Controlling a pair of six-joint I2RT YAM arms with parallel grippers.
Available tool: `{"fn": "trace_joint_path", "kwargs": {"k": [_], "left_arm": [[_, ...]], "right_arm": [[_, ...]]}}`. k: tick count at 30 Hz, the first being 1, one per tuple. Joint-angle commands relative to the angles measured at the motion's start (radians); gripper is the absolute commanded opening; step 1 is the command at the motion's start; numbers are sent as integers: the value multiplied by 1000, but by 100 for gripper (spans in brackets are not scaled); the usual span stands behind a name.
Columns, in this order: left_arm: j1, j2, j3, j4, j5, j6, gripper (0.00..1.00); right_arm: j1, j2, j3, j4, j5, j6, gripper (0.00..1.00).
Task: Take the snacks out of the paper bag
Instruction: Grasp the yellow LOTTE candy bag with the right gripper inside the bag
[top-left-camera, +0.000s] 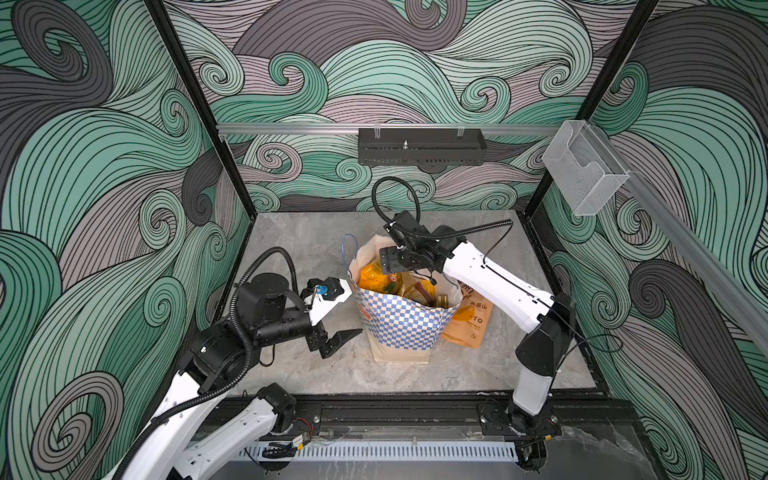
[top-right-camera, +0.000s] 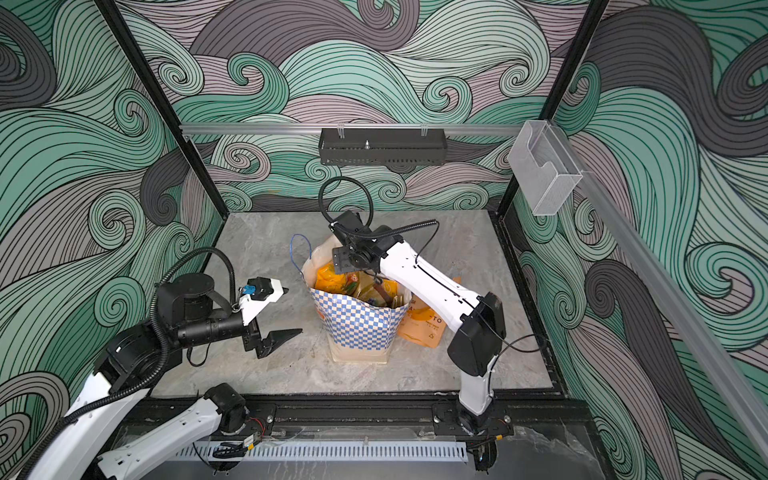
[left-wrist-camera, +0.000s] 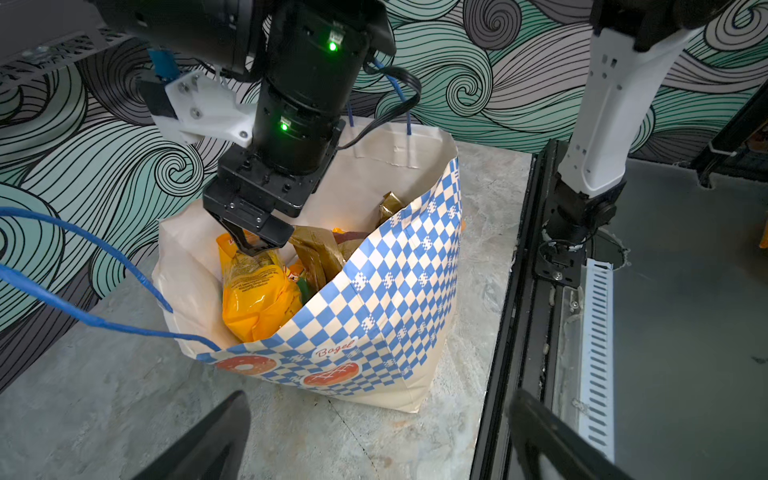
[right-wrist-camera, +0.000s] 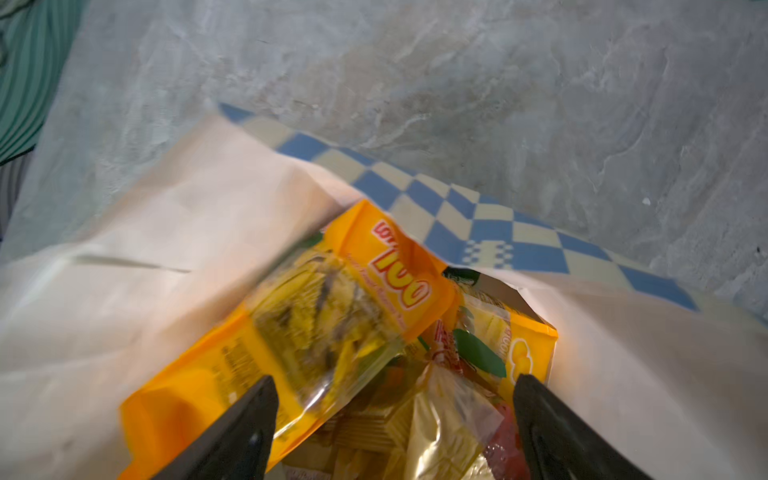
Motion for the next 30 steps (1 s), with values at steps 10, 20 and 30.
{"fn": "trace_joint_path", "kwargs": {"k": [10,20,30], "left_arm": [[-41,62,21,-22,-63,121,99],[-41,48,23,-27,-84,96,99],[-41,41,0,53,-101,-7,99]], "right_arm": [[-44,17,-200,421,-49,83,89],[-52,65,-226,467,-80,85,64],[-65,-18,-282,530,-69,76,4]]}}
